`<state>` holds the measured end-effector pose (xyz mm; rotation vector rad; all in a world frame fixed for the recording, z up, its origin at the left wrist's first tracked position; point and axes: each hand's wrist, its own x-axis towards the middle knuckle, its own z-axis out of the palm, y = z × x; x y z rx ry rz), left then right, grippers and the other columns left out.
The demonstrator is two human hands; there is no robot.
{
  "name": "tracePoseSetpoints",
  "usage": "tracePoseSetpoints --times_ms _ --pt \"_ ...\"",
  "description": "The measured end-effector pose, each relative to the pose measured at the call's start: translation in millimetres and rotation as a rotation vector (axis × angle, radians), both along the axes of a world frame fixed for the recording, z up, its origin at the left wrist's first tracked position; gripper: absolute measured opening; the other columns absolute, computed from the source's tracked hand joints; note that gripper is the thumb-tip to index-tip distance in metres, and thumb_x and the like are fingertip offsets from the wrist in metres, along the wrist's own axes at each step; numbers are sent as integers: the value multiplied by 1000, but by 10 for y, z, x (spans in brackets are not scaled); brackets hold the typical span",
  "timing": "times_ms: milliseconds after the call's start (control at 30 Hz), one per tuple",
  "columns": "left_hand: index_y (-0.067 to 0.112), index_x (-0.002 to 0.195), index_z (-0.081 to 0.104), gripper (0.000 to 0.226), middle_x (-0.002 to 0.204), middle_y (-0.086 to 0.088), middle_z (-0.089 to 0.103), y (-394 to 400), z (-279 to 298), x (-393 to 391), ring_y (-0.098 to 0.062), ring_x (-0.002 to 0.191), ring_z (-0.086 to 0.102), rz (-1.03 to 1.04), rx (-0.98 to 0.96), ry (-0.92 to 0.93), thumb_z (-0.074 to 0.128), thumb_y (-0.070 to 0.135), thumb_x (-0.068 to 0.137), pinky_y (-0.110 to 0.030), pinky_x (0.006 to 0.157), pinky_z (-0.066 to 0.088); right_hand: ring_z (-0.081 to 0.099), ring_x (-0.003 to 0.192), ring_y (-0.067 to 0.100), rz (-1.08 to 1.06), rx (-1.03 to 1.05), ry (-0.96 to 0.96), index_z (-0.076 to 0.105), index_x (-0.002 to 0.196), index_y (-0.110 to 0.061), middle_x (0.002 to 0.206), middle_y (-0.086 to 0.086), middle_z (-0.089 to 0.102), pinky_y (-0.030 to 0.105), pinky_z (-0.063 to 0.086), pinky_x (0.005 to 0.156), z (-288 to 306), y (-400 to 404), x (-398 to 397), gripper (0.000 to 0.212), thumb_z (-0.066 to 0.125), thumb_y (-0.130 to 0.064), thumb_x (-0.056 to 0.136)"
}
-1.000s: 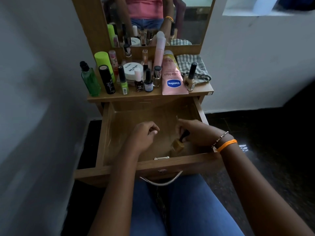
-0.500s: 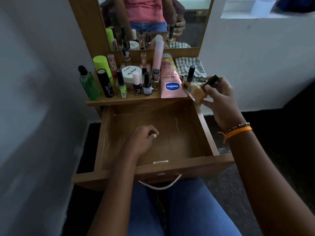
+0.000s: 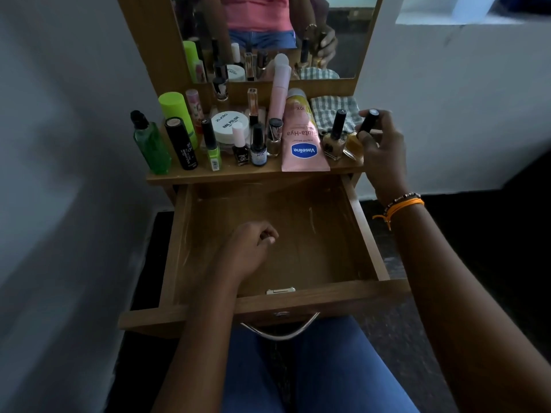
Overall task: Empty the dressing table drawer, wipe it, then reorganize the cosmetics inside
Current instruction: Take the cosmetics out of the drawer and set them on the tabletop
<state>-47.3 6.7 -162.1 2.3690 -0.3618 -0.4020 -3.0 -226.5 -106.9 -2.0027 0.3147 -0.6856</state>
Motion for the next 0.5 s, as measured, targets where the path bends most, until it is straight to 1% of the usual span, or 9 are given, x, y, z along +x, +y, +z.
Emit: tracePoseSetpoints --times_ms 100,133,200,233,333,367,400,467,500 --pt "21 105 63 16 106 3 59 -5 -11 4 -7 88 53 0 -3 5 51 18 94 -16 61 37 59 97 16 0 12 -8 52 120 -12 112 10 63 3 45 65 -8 -16 -10 33 50 -1 89" --pt "21 106 62 16 106 3 59 -5 -10 1 -6 88 52 -2 -4 5 51 17 94 -16 60 36 59 98 17 4 10 -6 51 120 -12 113 11 63 8 48 68 -15 -19 -20 34 52 -2 89" --pt "21 107 62 17 105 4 58 -4 -7 0 -5 86 51 -1 -4 6 51 17 94 -15 59 35 60 103 19 10 15 16 49 122 -13 117 10 61 25 53 75 -27 -19 -51 36 57 -5 87" --pt "21 107 62 17 104 5 57 -5 -4 0 -3 84 50 0 0 7 51 18 95 -15 59 34 60 104 20 14 20 34 48 122 -13 120 10 60 30 54 77 -31 -20 -63 37 58 -6 88" --pt "21 107 62 17 104 5 57 -6 7 -3 -1 81 48 5 8 16 51 18 95 -15 58 33 58 99 18 -18 -21 109 46 123 -9 118 10 59 31 53 76 -37 -17 -71 32 52 -11 92" --pt "21 107 62 17 104 5 57 -5 11 -7 -2 82 48 6 8 19 51 18 95 -15 58 33 58 98 19 -63 -42 120 47 123 -7 116 11 60 30 52 76 -40 -16 -73 30 50 -11 93" --pt "21 107 62 17 104 5 56 -3 14 -10 -3 83 49 8 7 21 51 18 95 -15 58 34 59 96 20 -112 -46 108 48 121 -5 114 13 61 26 51 76 -41 -14 -82 29 49 -9 93" --pt "20 108 62 17 104 6 55 1 18 -15 -4 85 49 7 3 21 50 18 95 -15 59 34 58 92 17 -189 -5 49 51 117 -3 113 13 62 3 44 65 -17 16 -140 26 48 -7 92" --pt "20 108 62 18 104 6 55 -1 19 -16 -3 85 49 6 1 18 50 18 95 -14 59 34 56 91 14 -211 12 21 51 116 -3 113 12 62 -3 40 60 4 43 -191 25 49 -7 92"
